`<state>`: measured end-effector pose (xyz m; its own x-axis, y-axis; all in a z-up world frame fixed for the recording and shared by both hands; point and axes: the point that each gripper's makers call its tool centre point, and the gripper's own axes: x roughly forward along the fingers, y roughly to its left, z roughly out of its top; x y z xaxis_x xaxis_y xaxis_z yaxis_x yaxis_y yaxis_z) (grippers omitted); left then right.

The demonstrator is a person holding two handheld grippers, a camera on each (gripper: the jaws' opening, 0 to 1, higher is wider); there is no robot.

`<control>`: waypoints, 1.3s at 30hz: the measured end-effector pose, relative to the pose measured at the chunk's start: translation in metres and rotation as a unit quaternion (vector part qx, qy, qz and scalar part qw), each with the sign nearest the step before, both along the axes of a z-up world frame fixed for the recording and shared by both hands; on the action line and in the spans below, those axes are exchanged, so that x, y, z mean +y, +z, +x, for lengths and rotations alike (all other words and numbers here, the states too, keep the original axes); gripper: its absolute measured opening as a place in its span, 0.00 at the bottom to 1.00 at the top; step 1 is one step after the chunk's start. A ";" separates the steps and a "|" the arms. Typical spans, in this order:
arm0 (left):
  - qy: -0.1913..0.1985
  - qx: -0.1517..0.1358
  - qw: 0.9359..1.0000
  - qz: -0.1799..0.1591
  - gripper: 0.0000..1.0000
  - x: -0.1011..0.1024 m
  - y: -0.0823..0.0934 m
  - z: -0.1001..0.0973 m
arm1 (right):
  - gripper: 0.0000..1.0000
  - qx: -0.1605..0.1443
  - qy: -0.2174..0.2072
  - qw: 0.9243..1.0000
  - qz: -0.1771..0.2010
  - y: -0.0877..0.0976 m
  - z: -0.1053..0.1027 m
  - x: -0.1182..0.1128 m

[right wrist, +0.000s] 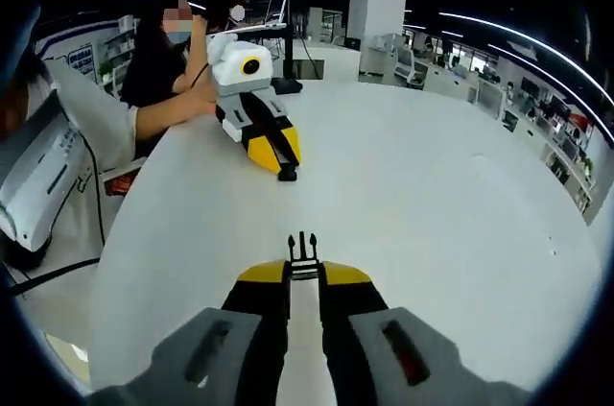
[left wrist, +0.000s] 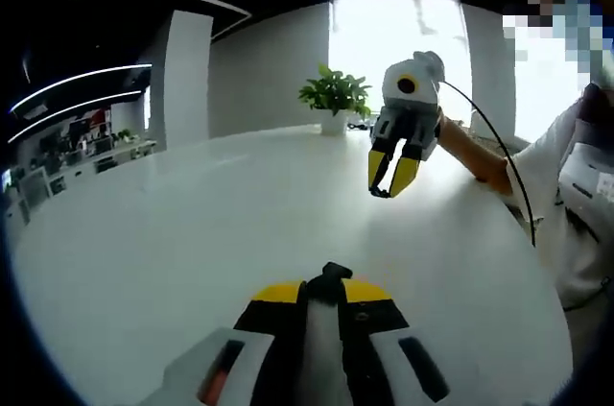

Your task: Snap the two parts of the plastic buckle together until the buckle closes and remains connected.

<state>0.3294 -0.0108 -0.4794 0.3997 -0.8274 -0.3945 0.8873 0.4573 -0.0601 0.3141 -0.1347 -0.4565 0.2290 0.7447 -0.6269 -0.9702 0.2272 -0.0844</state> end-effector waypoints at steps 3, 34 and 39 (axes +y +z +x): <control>0.002 -0.001 1.000 0.001 0.12 0.000 0.001 0.002 | 0.11 0.003 -0.002 1.000 -0.003 -0.004 -0.001 -0.002; 0.030 0.021 0.999 0.011 0.11 -0.057 0.010 0.015 | 0.11 -0.003 -0.003 0.985 -0.171 -0.019 0.010 0.003; 0.027 0.017 0.999 0.013 0.11 -0.063 0.009 0.008 | 0.11 0.000 0.004 0.983 -0.185 -0.020 0.010 0.005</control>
<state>0.3376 -0.0738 -0.4709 0.4291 -0.7945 -0.4298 0.8589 0.5061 -0.0780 0.3241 -0.1295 -0.4761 0.2238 0.4682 -0.8548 -0.9718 0.1744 -0.1588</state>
